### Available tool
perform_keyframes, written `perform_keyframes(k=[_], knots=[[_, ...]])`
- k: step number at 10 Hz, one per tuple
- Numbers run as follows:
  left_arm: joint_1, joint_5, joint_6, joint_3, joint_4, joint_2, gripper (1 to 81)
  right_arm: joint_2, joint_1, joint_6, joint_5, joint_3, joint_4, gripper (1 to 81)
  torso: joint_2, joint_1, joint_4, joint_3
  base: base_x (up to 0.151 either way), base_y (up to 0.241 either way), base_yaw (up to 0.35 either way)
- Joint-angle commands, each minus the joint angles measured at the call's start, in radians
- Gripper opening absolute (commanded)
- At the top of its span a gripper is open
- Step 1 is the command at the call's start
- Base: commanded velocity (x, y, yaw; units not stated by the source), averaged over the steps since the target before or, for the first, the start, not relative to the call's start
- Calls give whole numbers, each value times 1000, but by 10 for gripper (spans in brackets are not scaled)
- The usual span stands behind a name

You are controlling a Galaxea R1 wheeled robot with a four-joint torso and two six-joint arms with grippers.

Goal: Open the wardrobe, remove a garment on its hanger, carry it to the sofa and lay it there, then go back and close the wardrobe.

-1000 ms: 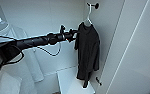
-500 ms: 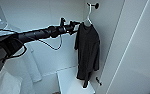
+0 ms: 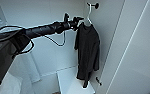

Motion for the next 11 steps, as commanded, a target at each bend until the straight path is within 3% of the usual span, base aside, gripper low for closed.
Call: perform_keyframes(k=[1, 11], knots=[[-219, -13, -6, -23, 9, 21, 811, 6, 27, -1, -68, -3, 18, 811, 0, 0, 0, 0, 0, 0, 0], [-225, -63, -3, -87, 47, 134, 811, 11, 19, -1, -71, -4, 18, 811, 0, 0, 0, 0, 0, 0, 0]])
